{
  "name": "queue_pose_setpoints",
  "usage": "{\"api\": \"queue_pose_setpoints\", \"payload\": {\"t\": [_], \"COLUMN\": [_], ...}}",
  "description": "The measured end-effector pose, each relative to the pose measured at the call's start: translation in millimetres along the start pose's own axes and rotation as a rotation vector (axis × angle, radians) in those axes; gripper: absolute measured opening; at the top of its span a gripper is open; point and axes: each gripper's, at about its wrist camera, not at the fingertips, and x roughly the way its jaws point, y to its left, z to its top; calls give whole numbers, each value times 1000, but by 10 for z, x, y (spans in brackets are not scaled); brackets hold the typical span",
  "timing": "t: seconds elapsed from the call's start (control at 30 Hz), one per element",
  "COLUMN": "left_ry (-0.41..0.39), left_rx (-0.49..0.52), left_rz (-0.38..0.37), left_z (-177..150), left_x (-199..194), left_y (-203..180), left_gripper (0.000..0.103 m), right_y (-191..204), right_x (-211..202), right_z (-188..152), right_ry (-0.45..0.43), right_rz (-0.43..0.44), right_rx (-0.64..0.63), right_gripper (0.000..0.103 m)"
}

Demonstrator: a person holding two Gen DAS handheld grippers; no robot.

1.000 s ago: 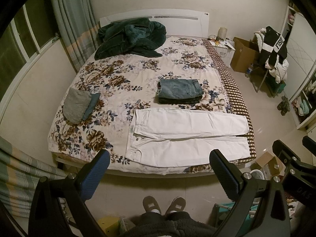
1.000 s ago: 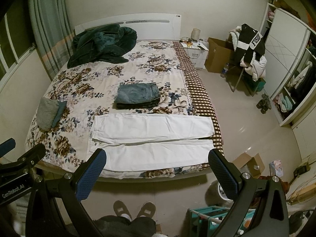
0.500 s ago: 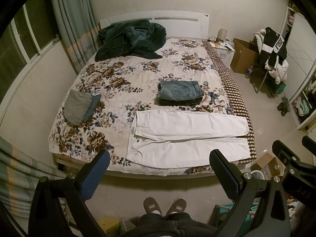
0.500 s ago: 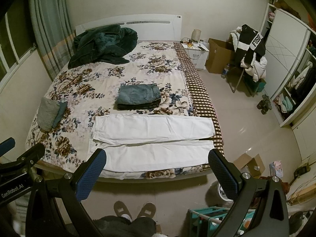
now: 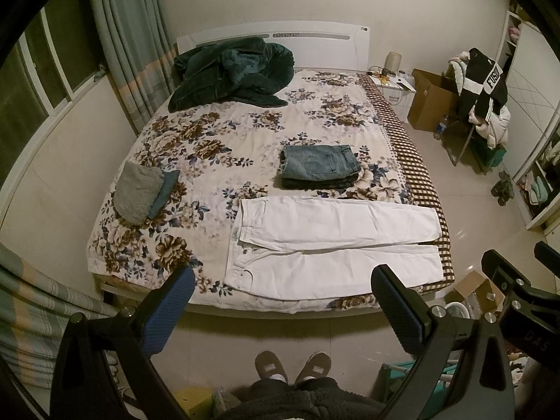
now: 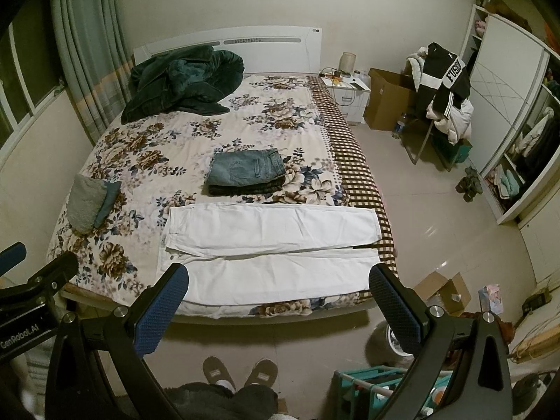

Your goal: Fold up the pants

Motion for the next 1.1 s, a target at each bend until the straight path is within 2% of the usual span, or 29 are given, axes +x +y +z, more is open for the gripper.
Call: {"api": "queue_pose_setpoints", "payload": {"t": [0.43,0.6,0.77,0.93,1.1], "left_ry": [0,-9,-21,-35,43], "left_rx": [-5,-21,-48,-67,-91], "left_rz": [-1,20,76,147,185], "left_z": [122,314,430,503,662], "left_x": [-81,-159,72,512,1136], "left_y": [43,-10,-33,-66,-34], "left_gripper": [103,103,103,103,103], "right_y": [20,-6,-189,-335,-498], "right_x": [-12,5,388,895,1617], "right_z": [-9,28,44,127,309], "right_ry": [7,10,30,45,81], "right_rz": [4,4,4,-18,-45], "right_rx": [0,5,25,36,69], "right_gripper": [103,103,103,103,103]}}
